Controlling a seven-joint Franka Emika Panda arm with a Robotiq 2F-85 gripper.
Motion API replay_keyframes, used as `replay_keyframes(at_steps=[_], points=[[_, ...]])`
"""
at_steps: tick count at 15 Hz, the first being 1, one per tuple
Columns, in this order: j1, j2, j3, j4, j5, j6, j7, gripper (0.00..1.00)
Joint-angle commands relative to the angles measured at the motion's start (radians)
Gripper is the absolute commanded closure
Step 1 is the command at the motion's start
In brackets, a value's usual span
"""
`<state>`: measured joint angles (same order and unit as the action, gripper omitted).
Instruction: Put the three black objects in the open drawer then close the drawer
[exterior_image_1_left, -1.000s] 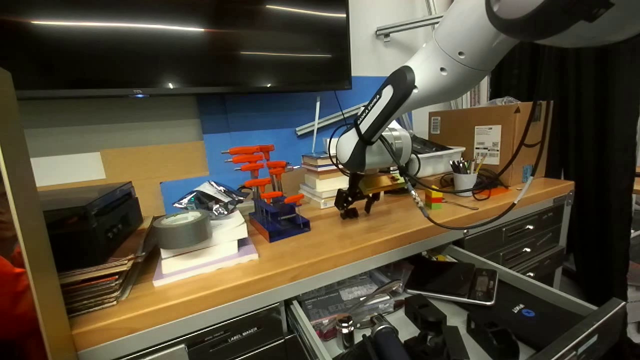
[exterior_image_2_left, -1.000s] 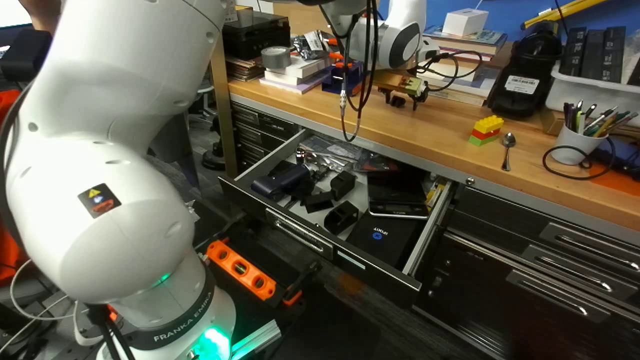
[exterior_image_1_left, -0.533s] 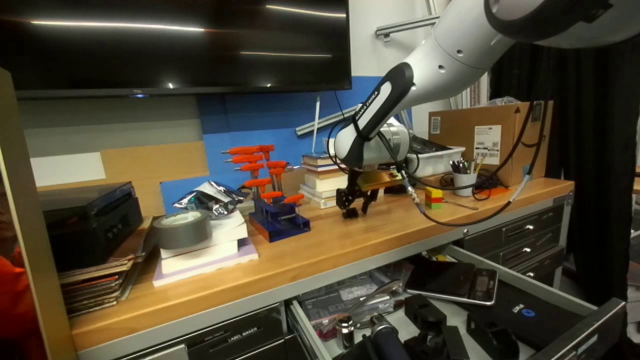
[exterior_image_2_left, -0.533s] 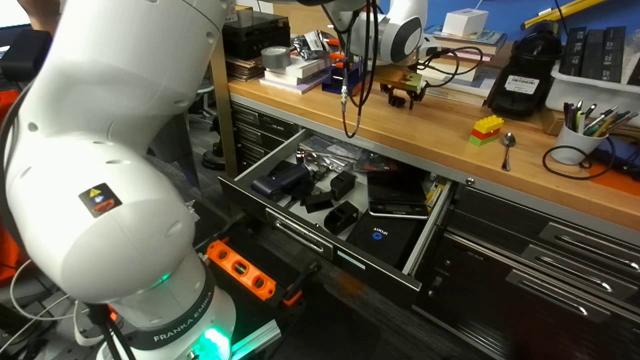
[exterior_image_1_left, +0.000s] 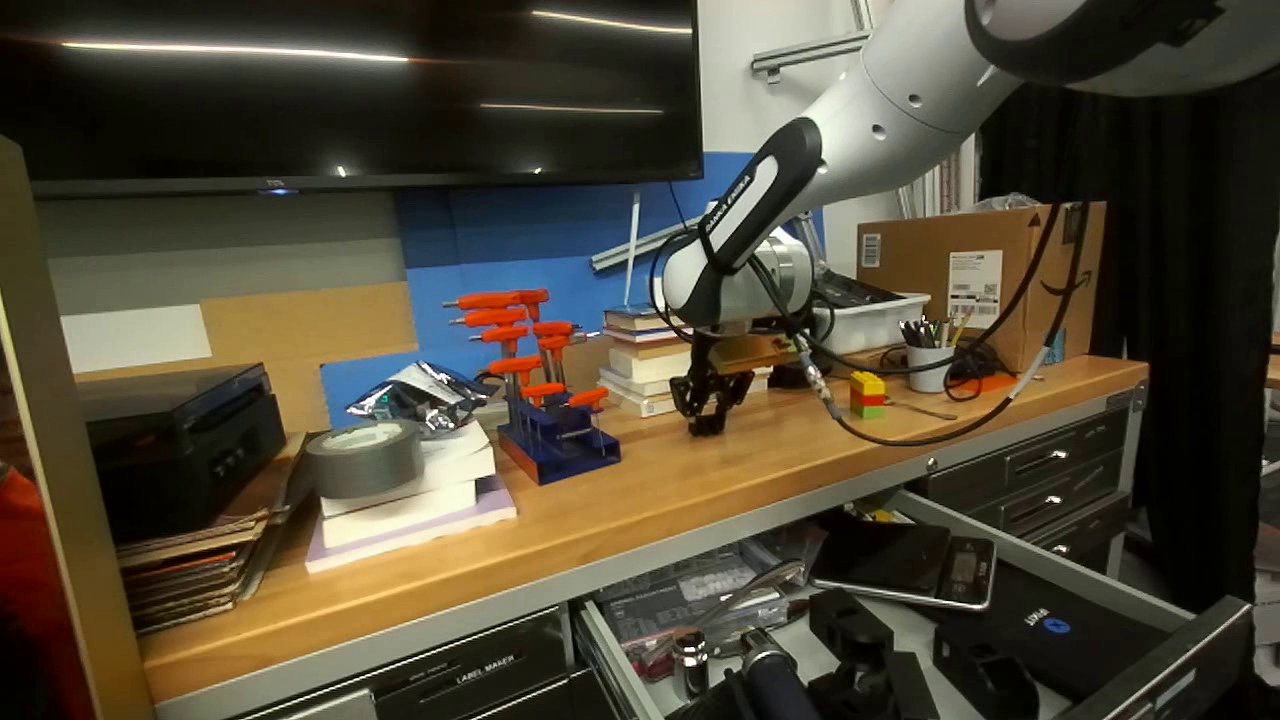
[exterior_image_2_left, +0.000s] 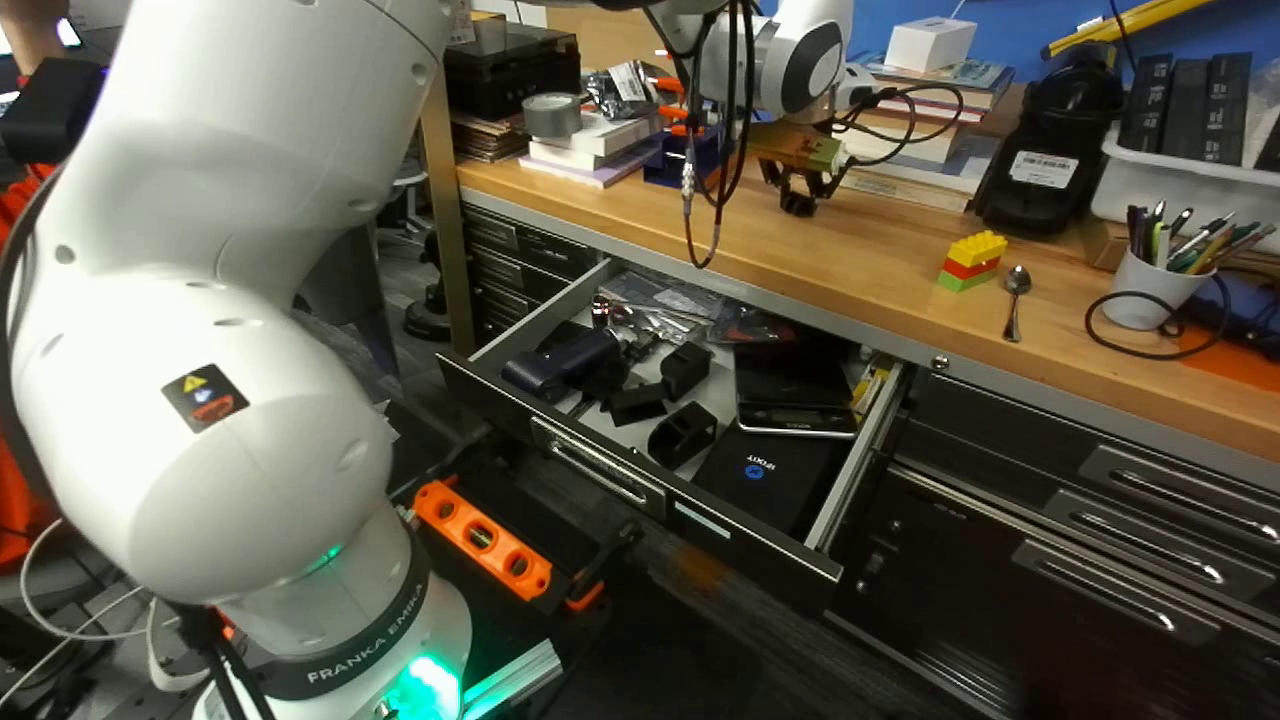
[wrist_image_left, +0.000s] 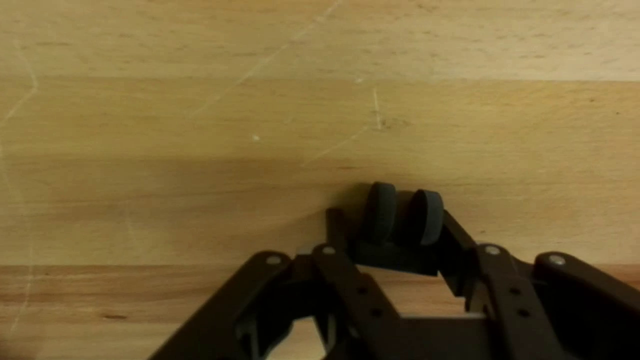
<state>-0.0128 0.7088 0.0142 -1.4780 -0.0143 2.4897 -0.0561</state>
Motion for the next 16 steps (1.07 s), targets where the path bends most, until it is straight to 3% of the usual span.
replay_keyframes(at_steps=[1, 4, 8, 13, 16], points=[[0.043, -0.028, -0.032, 0.0, -0.031, -0.062, 0.055, 0.74], [0.085, -0.095, -0.069, -0.077, -0.077, -0.11, 0.115, 0.74], [0.136, -0.245, -0.107, -0.268, -0.159, -0.145, 0.216, 0.74], [0.141, -0.455, -0.104, -0.537, -0.214, -0.138, 0.323, 0.74], [0.116, -0.571, -0.092, -0.707, -0.193, -0.123, 0.379, 0.74]])
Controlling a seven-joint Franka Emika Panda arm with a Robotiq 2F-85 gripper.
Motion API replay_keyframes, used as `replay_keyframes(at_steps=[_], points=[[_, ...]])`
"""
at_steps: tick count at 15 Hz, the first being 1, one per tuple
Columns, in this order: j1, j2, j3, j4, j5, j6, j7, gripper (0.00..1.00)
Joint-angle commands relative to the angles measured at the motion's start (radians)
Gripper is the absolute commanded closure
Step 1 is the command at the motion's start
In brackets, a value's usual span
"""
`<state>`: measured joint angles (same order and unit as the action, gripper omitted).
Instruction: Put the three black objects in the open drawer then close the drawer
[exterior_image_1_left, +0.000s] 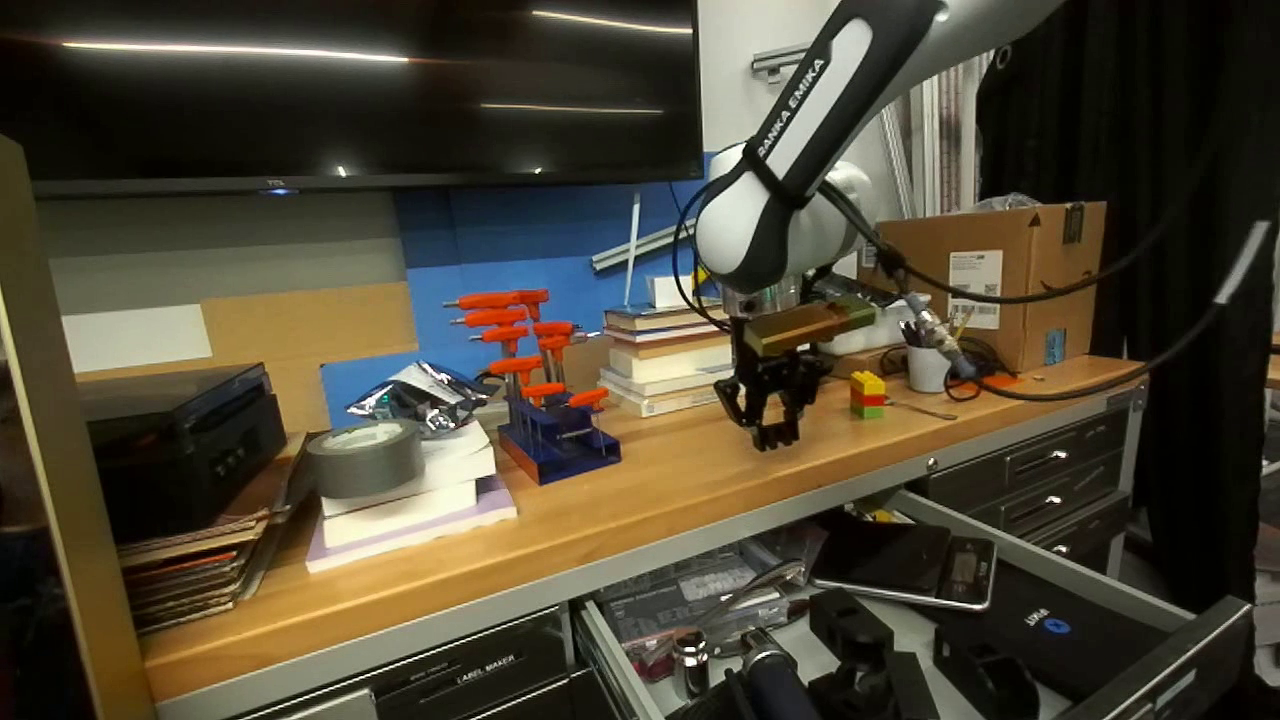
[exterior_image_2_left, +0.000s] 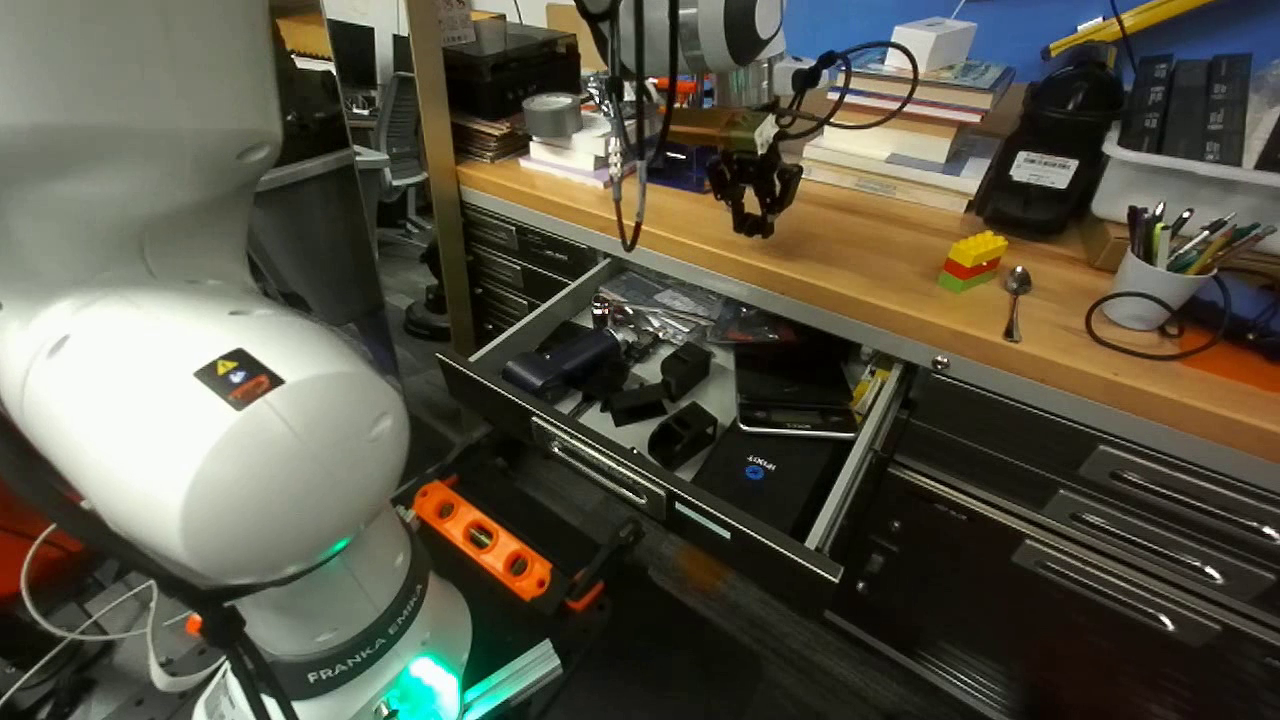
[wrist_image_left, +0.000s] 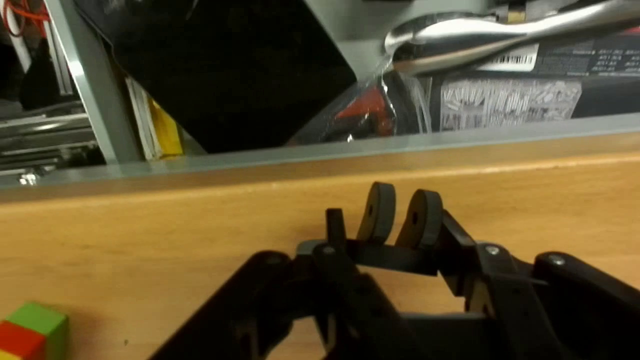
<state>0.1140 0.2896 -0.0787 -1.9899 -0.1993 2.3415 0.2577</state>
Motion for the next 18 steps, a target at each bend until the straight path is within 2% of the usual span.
replay_keyframes(at_steps=[1, 6, 8, 10, 11, 14, 16, 18], points=[[-0.02, -0.185, 0.002, -0.251, -0.003, 0.032, 0.081, 0.74], [-0.082, -0.31, 0.004, -0.54, 0.039, 0.108, 0.106, 0.74], [-0.111, -0.328, -0.001, -0.625, 0.06, 0.146, 0.112, 0.74], [-0.138, -0.323, -0.003, -0.692, 0.127, 0.193, 0.063, 0.74], [-0.147, -0.312, -0.002, -0.717, 0.184, 0.222, 0.017, 0.74], [-0.141, -0.271, 0.028, -0.751, 0.434, 0.288, -0.233, 0.74], [-0.133, -0.258, 0.058, -0.746, 0.593, 0.276, -0.399, 0.74], [-0.136, -0.245, 0.081, -0.74, 0.704, 0.253, -0.523, 0.74]])
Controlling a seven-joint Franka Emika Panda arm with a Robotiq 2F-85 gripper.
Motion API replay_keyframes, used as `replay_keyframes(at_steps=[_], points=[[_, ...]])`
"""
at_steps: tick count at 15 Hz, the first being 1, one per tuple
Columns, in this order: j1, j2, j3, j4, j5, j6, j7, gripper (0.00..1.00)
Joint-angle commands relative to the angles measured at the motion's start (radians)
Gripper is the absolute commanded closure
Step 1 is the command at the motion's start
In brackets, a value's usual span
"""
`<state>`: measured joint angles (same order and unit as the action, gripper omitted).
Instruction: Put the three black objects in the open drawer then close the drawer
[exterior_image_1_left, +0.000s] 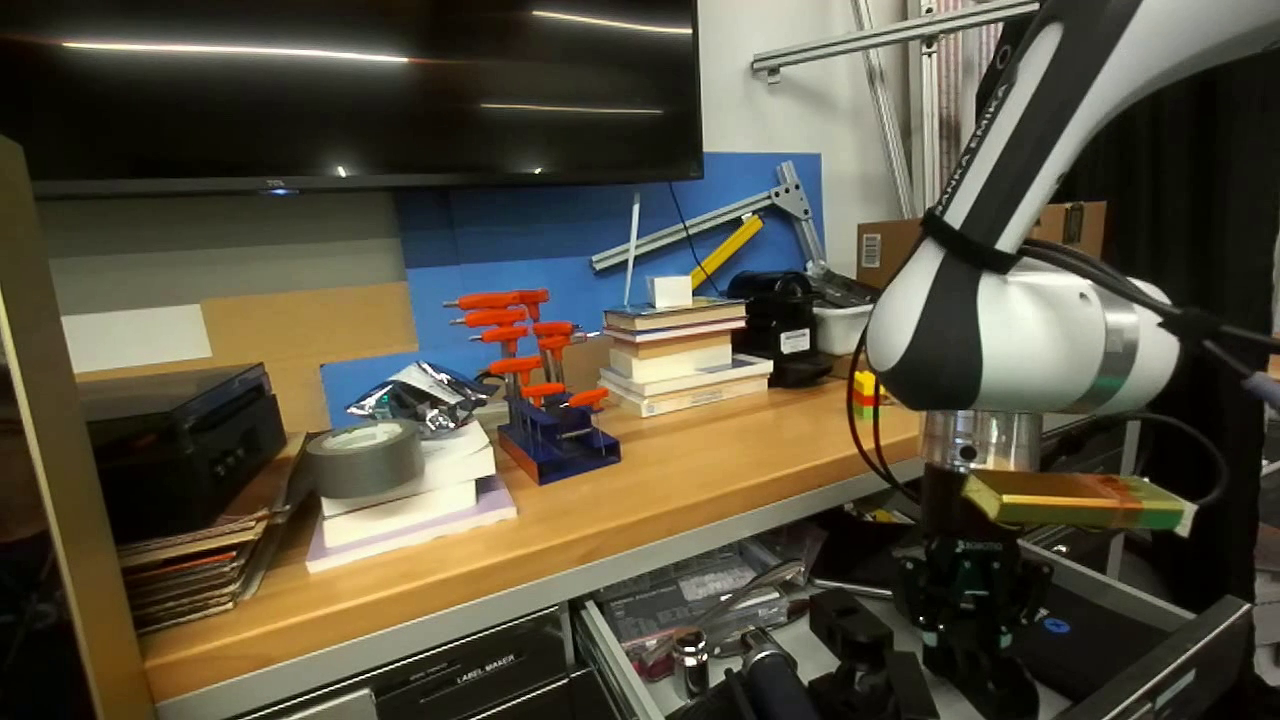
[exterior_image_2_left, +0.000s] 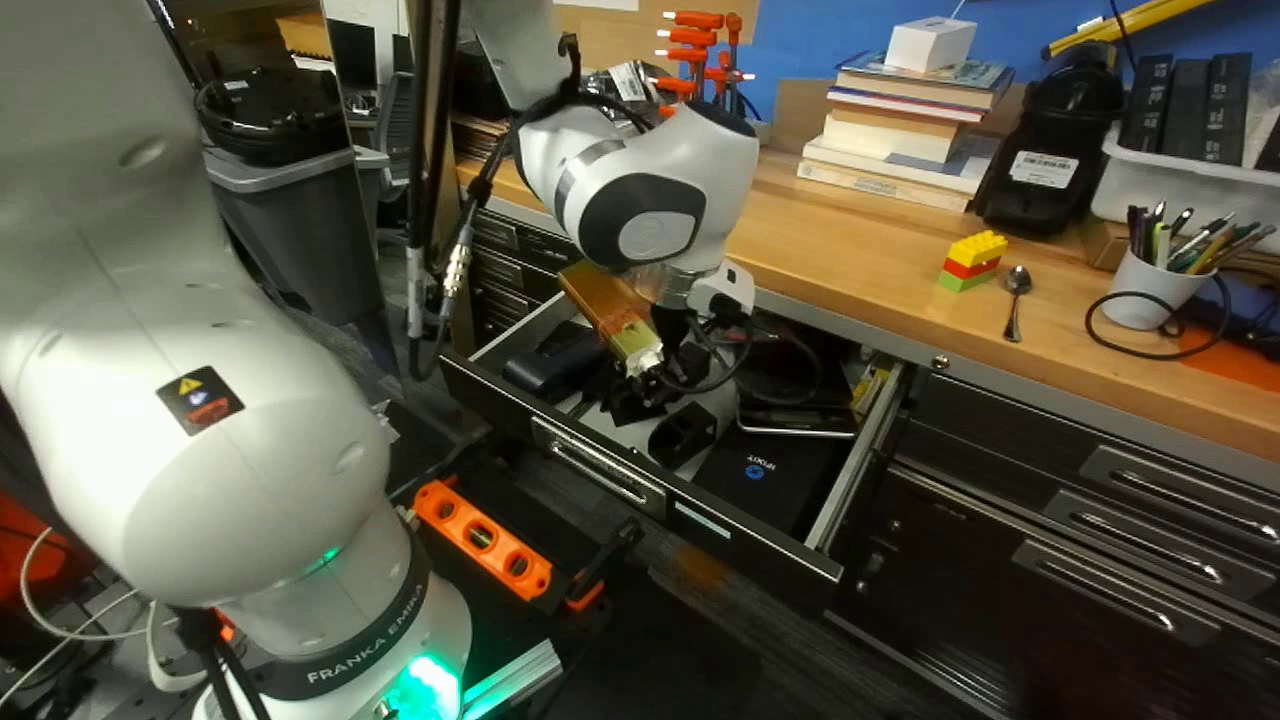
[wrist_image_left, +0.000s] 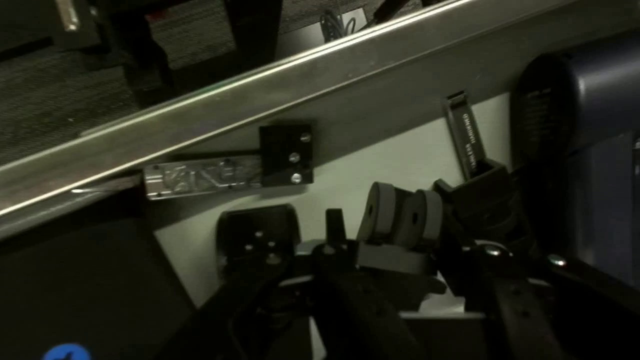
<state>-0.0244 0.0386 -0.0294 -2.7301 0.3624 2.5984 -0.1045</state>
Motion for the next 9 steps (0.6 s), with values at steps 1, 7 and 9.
replay_keyframes(at_steps=[1, 7, 9], points=[[0.001, 0.008, 0.041, 0.0, 0.181, -0.013, -0.206, 0.74], [-0.002, 0.056, 0.063, 0.0, 0.19, -0.058, -0.244, 0.74], [-0.002, 0.081, 0.065, 0.001, 0.167, -0.06, -0.216, 0.74]])
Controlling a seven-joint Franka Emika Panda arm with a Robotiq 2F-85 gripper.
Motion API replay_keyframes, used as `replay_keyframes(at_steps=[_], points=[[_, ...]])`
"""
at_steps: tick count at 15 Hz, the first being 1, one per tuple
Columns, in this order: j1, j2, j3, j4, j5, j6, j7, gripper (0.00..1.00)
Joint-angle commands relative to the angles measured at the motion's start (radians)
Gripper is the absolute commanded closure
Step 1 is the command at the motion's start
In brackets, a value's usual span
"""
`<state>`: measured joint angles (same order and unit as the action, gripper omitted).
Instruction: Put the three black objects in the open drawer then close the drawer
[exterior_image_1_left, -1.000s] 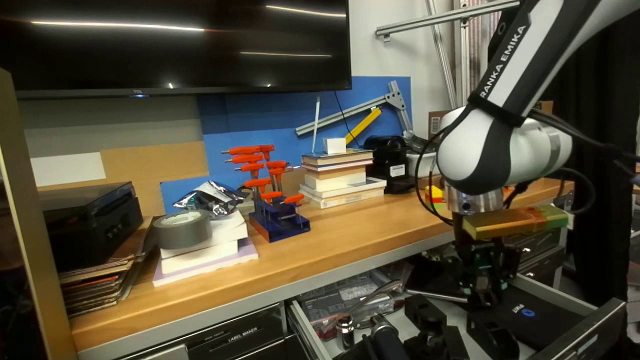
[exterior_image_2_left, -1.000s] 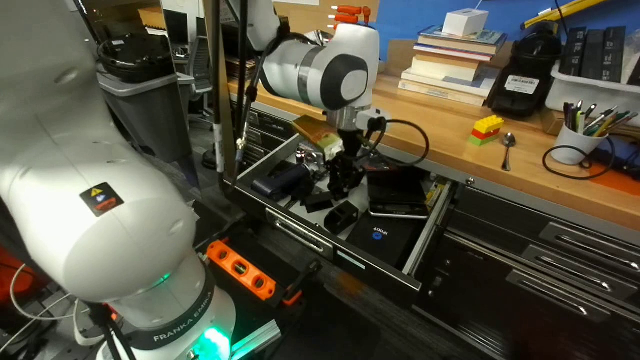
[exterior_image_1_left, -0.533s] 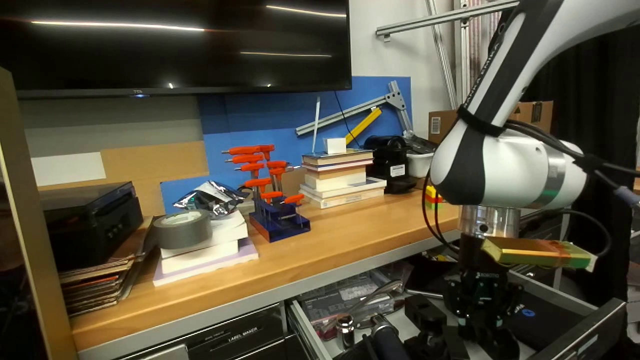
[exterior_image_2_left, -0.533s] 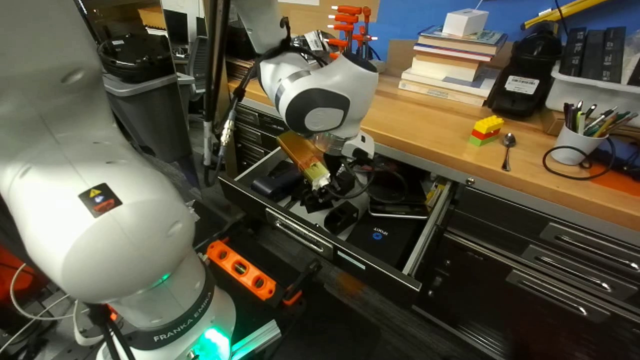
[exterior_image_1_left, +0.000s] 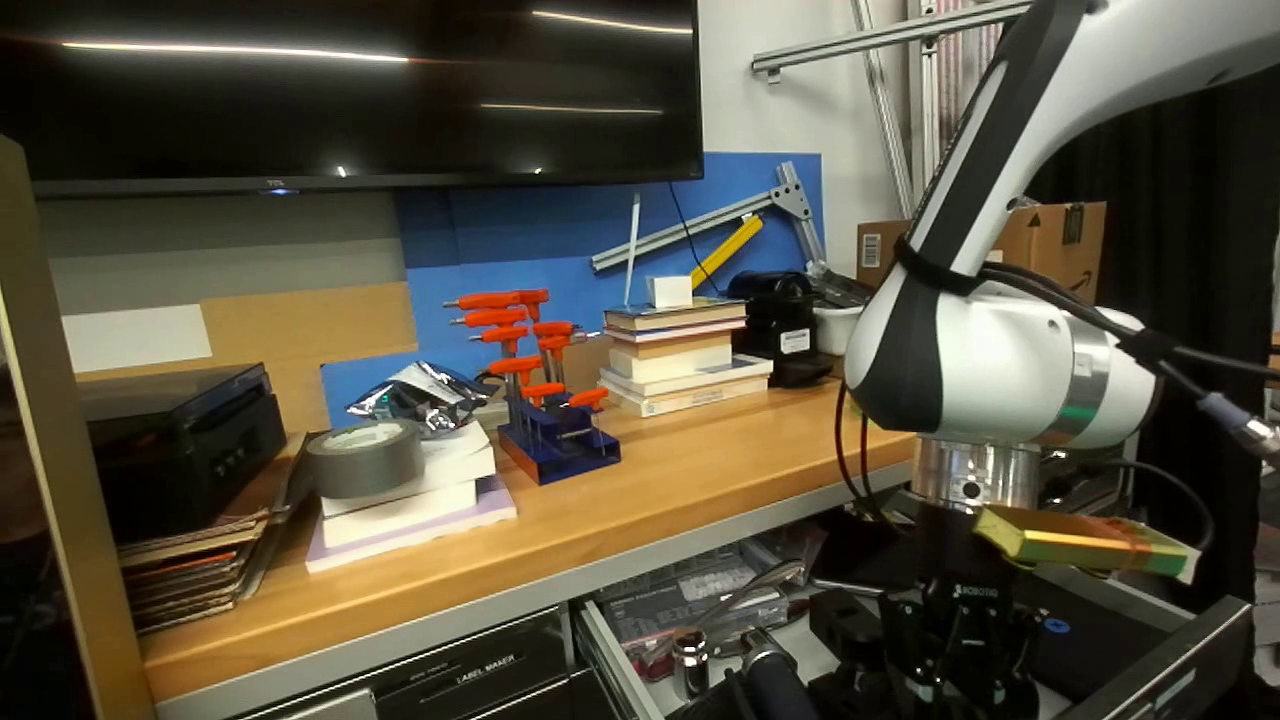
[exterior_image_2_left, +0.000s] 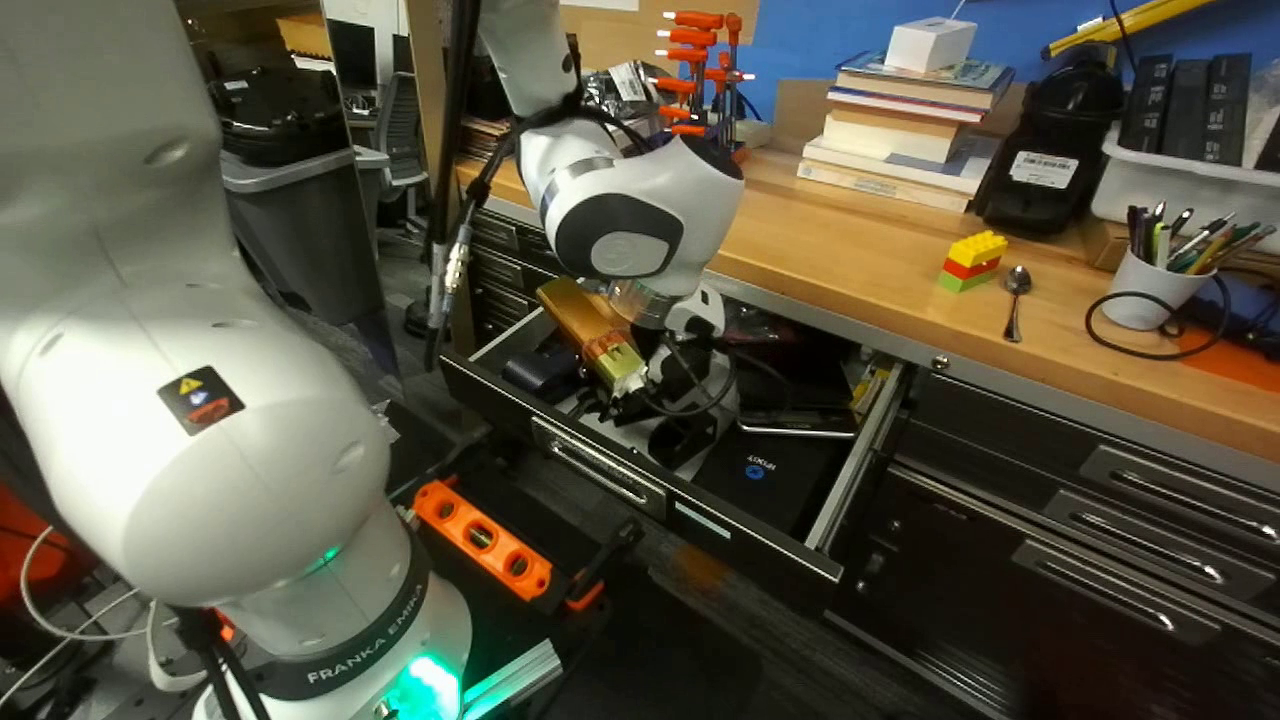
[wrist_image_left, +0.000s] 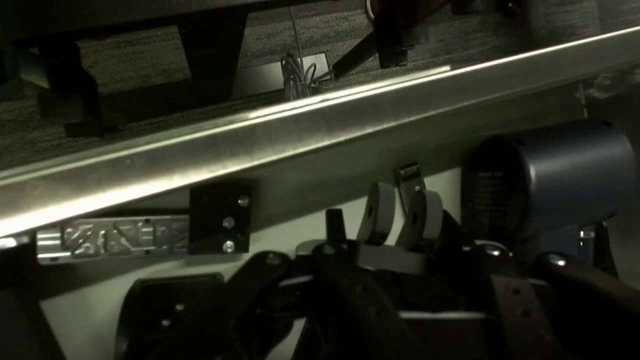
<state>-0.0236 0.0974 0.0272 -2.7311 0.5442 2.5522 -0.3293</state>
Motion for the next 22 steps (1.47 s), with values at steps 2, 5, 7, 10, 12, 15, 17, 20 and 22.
replay_keyframes(at_steps=[2, 5, 7, 10, 12, 15, 17, 20, 22], points=[[-0.002, 0.047, 0.003, 0.0, -0.054, 0.006, 0.056, 0.74], [0.003, 0.081, -0.014, 0.0, -0.134, 0.036, 0.183, 0.27], [0.009, 0.086, -0.027, -0.002, -0.2, 0.062, 0.271, 0.15], [0.035, 0.065, -0.056, -0.012, -0.33, 0.099, 0.456, 0.0], [0.06, 0.039, -0.076, -0.013, -0.434, 0.104, 0.583, 0.0], [0.086, -0.018, -0.086, -0.015, -0.535, 0.079, 0.721, 0.0], [0.106, -0.062, -0.093, -0.02, -0.638, 0.06, 0.854, 0.01], [0.099, -0.12, -0.071, -0.02, -0.697, -0.006, 1.003, 0.0], [0.085, -0.162, -0.057, -0.027, -0.718, -0.094, 1.149, 0.0]])
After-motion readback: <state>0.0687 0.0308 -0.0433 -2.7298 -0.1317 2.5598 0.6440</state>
